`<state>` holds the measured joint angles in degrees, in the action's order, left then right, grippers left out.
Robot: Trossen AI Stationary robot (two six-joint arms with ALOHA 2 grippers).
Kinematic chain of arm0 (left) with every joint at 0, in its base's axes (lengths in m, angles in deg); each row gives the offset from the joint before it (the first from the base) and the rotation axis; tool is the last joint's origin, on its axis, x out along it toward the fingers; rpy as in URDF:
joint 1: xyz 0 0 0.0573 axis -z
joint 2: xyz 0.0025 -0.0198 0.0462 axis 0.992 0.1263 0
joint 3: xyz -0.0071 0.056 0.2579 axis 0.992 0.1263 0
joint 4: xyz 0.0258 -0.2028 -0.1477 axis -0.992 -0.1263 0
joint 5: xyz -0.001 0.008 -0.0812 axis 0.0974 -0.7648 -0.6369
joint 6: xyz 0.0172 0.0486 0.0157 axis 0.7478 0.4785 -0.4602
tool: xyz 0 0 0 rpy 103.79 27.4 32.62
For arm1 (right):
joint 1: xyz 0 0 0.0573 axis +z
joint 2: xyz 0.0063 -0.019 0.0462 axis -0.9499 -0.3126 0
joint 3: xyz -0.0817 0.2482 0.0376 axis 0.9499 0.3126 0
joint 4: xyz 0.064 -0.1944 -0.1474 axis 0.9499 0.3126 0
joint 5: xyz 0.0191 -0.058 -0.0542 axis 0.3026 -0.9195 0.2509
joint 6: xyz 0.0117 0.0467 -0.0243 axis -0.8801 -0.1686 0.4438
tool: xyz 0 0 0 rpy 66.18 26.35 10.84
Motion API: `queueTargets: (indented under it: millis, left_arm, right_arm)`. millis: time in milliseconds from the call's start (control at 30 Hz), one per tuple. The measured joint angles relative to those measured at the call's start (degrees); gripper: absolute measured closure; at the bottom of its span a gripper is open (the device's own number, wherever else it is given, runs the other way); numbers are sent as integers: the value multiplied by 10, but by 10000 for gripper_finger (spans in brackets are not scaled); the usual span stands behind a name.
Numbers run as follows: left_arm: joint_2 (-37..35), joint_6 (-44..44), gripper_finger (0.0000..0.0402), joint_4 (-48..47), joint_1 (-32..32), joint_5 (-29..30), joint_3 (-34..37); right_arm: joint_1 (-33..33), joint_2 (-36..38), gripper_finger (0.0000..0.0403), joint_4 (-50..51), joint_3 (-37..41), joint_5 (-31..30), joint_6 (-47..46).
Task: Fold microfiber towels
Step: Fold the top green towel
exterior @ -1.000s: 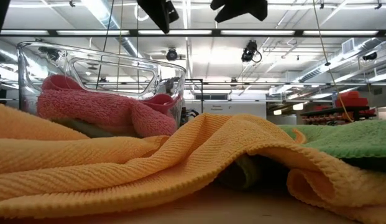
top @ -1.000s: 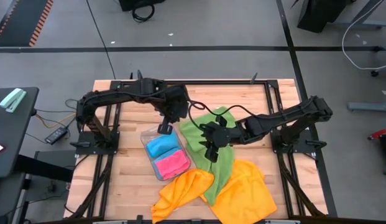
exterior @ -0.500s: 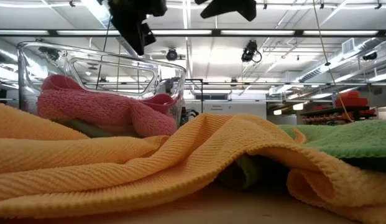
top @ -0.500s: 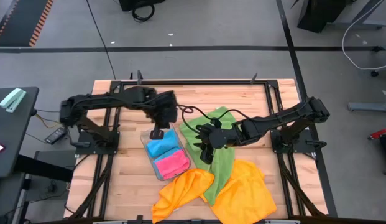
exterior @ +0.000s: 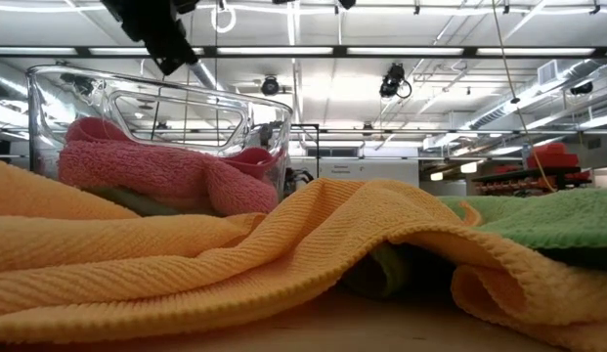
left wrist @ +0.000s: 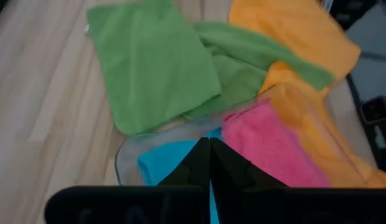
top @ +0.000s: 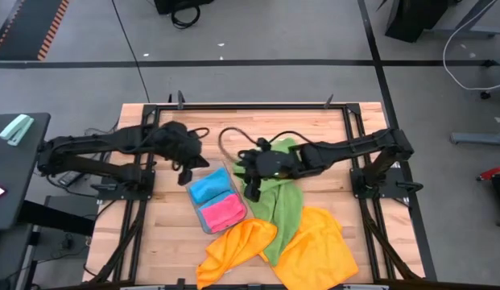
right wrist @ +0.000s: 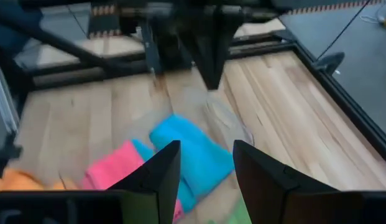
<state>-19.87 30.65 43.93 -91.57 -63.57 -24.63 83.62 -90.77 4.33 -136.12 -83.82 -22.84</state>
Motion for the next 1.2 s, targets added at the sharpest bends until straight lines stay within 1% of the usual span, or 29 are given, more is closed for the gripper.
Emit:
queueTargets:
  millis: [67,200,300,400,633,700,833,933,1000,1100,1200]
  left_arm:
    - [-30,-23,391,24,0,1,23]
    - [-65,-71,384,33,-5,9,56]
    - [-76,-92,372,30,-6,12,62]
    - [-81,-101,367,31,-5,12,62]
    - [-81,-104,378,32,-5,12,61]
    - [-81,-104,381,33,-5,12,61]
    - [-81,-104,385,41,-5,11,61]
    - [-81,-101,384,55,-5,12,61]
    - [-81,-101,381,61,-5,12,61]
    - [-81,-102,379,60,-5,12,61]
    - [-81,-115,382,60,-5,11,61]
  right_arm:
    - [0,-24,246,-1,-29,1,11]
    - [0,-62,246,8,-59,-4,18]
    - [-4,-74,246,18,-59,-4,7]
    - [-6,-79,246,53,-59,-9,-16]
    - [-3,-83,244,147,-59,-6,-29]
    - [-3,-85,232,175,-59,7,-32]
    - [-5,-104,181,209,-59,26,-33]
    - [-4,-130,142,208,-58,30,-11]
    - [-4,-147,123,208,-58,30,3]
    - [-4,-174,105,213,-58,29,5]
    - [-4,-188,99,221,-58,30,1]
